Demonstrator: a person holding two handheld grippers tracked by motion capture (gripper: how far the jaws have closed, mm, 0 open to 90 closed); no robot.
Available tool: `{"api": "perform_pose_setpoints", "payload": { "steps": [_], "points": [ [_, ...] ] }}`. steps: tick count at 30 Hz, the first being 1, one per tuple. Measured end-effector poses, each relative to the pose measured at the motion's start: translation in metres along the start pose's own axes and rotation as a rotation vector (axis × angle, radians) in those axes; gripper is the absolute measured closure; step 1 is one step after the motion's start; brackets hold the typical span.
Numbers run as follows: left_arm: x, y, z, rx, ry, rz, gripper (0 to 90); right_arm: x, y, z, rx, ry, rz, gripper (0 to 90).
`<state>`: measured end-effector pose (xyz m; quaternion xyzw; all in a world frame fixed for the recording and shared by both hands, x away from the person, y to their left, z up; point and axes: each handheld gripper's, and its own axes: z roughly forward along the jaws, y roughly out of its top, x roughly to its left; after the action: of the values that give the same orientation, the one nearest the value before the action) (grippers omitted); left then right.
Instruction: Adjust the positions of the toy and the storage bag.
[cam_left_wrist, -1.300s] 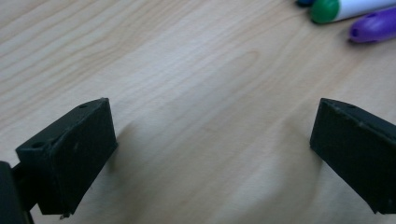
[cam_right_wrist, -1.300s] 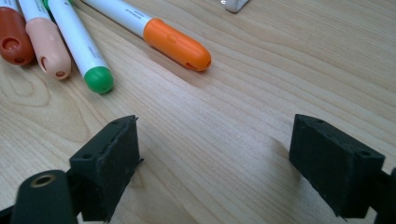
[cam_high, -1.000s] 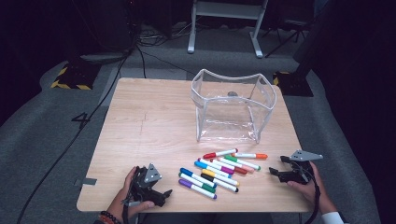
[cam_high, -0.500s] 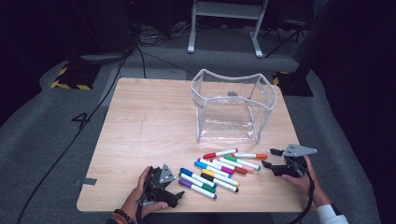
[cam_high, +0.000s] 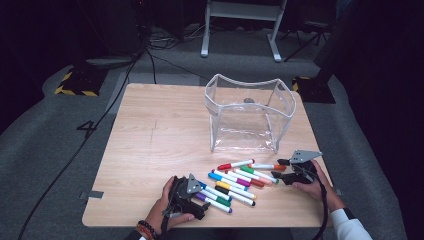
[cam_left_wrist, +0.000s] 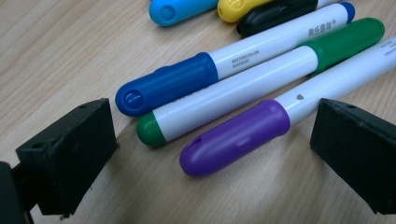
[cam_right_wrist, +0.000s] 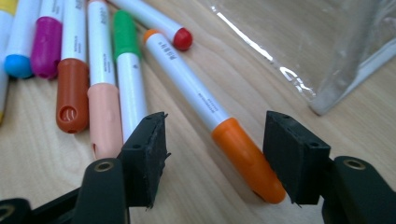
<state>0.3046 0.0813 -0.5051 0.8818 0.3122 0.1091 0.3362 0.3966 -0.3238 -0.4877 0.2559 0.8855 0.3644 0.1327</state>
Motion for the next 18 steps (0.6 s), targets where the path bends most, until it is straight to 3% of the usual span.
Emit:
{"api": "perform_pose_setpoints", "payload": {
  "steps": [8,11,18],
  "points": [
    [0.003,0.003,0.003,-0.001,0.009,-0.007,0.4,0.01,-0.001,0.001,0.013,0.06,-0.006,54.0],
    [0.003,0.004,0.003,-0.002,0.02,-0.019,0.4,0.017,0.0,0.004,0.045,0.057,-0.022,55.4],
    [0.009,0.007,0.005,0.002,0.036,-0.036,0.4,0.03,0.007,0.01,0.04,0.075,-0.014,60.9]
  ]
}}
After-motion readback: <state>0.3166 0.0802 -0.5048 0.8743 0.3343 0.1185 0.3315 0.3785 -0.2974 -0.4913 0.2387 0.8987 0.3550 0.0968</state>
